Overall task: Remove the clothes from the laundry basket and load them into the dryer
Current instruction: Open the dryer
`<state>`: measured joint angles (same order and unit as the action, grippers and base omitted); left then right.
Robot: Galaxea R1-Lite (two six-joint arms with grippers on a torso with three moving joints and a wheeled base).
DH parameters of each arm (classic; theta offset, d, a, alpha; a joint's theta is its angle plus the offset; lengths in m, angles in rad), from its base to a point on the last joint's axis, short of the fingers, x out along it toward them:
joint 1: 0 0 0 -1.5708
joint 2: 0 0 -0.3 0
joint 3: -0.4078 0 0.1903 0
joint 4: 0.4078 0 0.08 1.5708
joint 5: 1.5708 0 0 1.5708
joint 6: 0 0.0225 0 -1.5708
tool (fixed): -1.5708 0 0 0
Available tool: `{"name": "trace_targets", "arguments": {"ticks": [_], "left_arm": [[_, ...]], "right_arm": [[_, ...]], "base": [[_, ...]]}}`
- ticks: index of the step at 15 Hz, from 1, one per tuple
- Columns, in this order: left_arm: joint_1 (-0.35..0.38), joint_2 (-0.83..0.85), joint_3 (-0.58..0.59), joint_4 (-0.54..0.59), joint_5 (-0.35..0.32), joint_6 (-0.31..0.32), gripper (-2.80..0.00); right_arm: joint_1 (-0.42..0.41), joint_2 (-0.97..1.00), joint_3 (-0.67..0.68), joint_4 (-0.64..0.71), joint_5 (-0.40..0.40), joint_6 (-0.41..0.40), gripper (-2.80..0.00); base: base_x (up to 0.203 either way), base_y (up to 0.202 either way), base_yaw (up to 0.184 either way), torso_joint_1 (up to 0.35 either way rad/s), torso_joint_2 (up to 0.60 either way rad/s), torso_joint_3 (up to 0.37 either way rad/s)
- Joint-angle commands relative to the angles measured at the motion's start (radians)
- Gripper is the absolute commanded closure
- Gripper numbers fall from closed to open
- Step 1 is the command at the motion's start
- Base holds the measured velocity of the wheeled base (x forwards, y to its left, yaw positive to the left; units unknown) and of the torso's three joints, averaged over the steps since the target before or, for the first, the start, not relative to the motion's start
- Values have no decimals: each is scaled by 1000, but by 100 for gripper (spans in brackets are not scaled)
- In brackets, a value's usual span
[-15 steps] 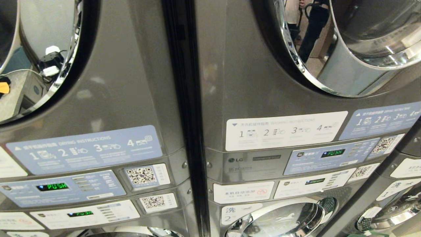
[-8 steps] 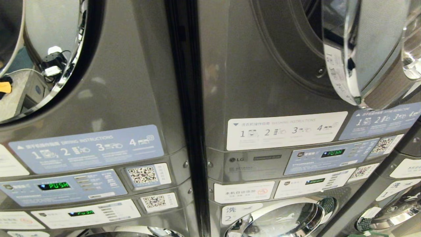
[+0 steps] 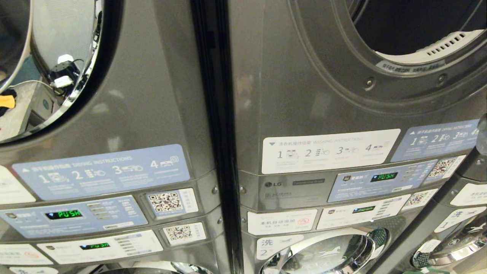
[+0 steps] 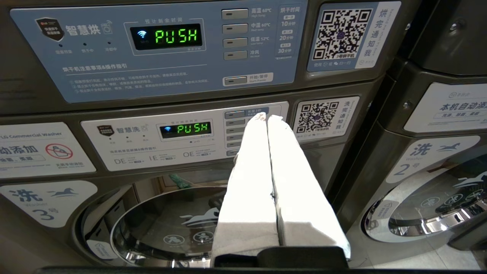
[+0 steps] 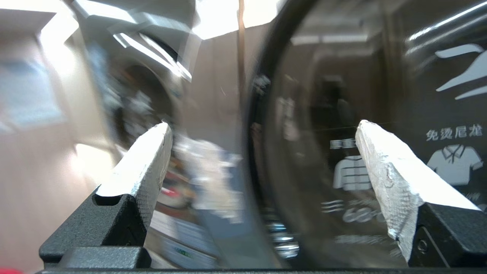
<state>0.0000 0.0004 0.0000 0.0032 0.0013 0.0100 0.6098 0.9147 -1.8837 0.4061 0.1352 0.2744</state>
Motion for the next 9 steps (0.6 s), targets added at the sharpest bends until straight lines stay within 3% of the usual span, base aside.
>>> {"name": "trace_targets", "arguments": {"ticks": [1, 5, 7, 9], "left_arm": [[0, 1, 0, 0, 0, 1, 0], [0, 0, 0, 0, 0, -1, 0], [0, 0, 0, 0, 0, -1, 0], [0, 0, 0, 0, 0, -1, 0]], "right_arm": [[-1, -164, 10, 10, 27, 143, -280], [-30, -423, 144, 18, 309, 438, -280], [-53, -532, 307, 24, 304, 525, -280], [-67, -607, 469, 49, 225, 510, -280]], "base": [[0, 0, 0, 0, 0, 0], [0, 0, 0, 0, 0, 0], [0, 0, 0, 0, 0, 0], [0, 0, 0, 0, 0, 0]]}}
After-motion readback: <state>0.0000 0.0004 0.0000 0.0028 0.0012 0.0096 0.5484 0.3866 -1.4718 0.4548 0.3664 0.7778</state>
